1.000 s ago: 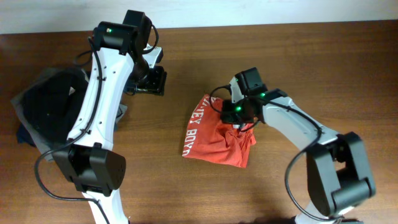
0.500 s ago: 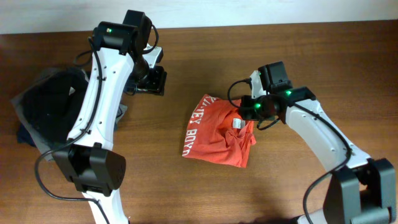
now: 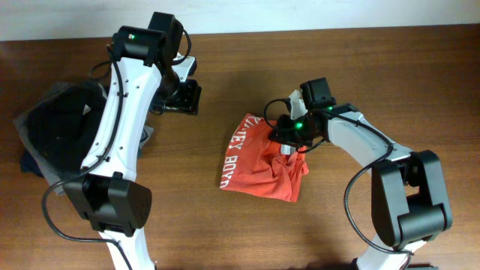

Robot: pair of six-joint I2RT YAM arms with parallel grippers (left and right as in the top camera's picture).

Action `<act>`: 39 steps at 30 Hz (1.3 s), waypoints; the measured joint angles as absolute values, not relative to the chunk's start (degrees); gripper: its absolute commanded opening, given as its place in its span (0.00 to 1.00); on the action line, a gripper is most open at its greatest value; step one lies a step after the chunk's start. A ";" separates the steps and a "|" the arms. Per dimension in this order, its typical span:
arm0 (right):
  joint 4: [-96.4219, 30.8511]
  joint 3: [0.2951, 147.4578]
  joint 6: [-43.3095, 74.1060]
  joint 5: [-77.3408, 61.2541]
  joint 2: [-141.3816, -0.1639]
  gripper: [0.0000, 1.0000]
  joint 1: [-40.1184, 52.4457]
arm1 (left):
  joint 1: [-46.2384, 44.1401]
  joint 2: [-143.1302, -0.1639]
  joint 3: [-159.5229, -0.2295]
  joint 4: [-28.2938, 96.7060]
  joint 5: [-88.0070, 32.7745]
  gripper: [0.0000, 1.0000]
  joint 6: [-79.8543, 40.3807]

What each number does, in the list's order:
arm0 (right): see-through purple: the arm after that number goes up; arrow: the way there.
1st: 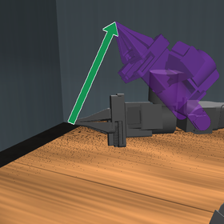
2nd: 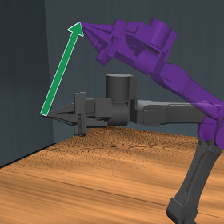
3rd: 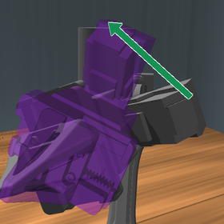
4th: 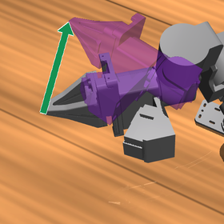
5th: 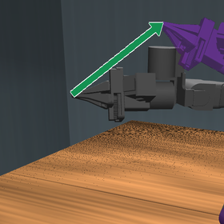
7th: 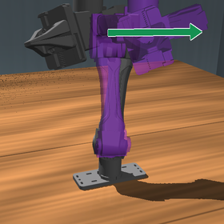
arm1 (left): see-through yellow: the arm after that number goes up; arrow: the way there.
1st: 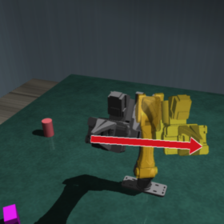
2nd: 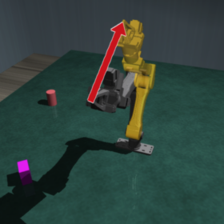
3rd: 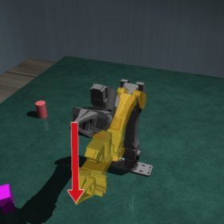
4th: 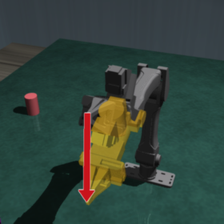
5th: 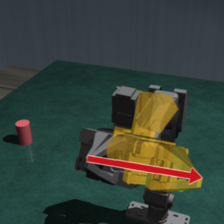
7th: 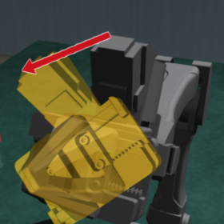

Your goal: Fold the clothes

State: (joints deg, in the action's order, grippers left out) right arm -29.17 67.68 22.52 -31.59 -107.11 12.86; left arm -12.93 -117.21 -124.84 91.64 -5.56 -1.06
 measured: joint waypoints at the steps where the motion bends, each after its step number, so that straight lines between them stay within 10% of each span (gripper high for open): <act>1: -28.67 67.68 22.52 -31.99 -107.11 0.30 12.95 | -12.93 -117.21 -124.84 91.66 -5.56 0.64 -1.06; 4: -28.10 67.68 22.41 -32.53 -107.11 0.04 13.26 | -12.93 -117.21 -124.84 91.66 -5.56 0.64 -1.06; 20: -38.04 67.70 16.93 -26.74 -96.42 0.04 7.88 | -12.93 -117.21 -124.84 91.50 -5.56 0.64 -1.06; 25: -38.57 67.70 15.51 -26.55 -93.67 0.29 7.68 | -12.93 -117.21 -124.84 91.05 -5.56 0.64 -1.06; 39: -30.74 67.70 21.32 -36.27 -107.83 0.38 13.23 | -12.93 -117.21 -124.84 91.00 -5.56 0.64 -1.06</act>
